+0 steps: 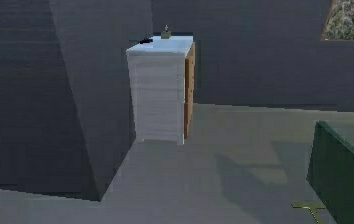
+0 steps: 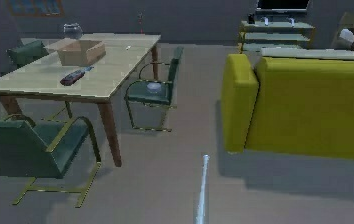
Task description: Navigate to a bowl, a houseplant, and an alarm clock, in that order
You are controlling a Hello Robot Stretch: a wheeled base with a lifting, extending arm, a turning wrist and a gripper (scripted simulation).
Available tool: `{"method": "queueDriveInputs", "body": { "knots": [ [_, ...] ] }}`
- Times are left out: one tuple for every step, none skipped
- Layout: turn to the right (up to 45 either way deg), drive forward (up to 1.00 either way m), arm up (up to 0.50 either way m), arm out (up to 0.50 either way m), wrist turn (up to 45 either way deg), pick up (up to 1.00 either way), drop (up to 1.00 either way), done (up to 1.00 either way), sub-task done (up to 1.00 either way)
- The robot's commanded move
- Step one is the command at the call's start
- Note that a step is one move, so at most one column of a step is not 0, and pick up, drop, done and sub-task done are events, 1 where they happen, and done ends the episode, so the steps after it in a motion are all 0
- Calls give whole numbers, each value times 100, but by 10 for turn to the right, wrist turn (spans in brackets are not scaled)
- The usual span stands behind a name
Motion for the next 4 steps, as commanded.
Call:
{"method": "queueDriveInputs", "body": {
  "knots": [
    [0, 10, 0, 0, 0, 0, 0, 0, 0],
    [180, 0, 0, 0, 0, 0, 0, 0, 0],
    [0, 100, 0, 0, 0, 0, 0, 0, 0],
    [0, 55, 0, 0, 0, 0, 0, 0, 0]
  ]
}}
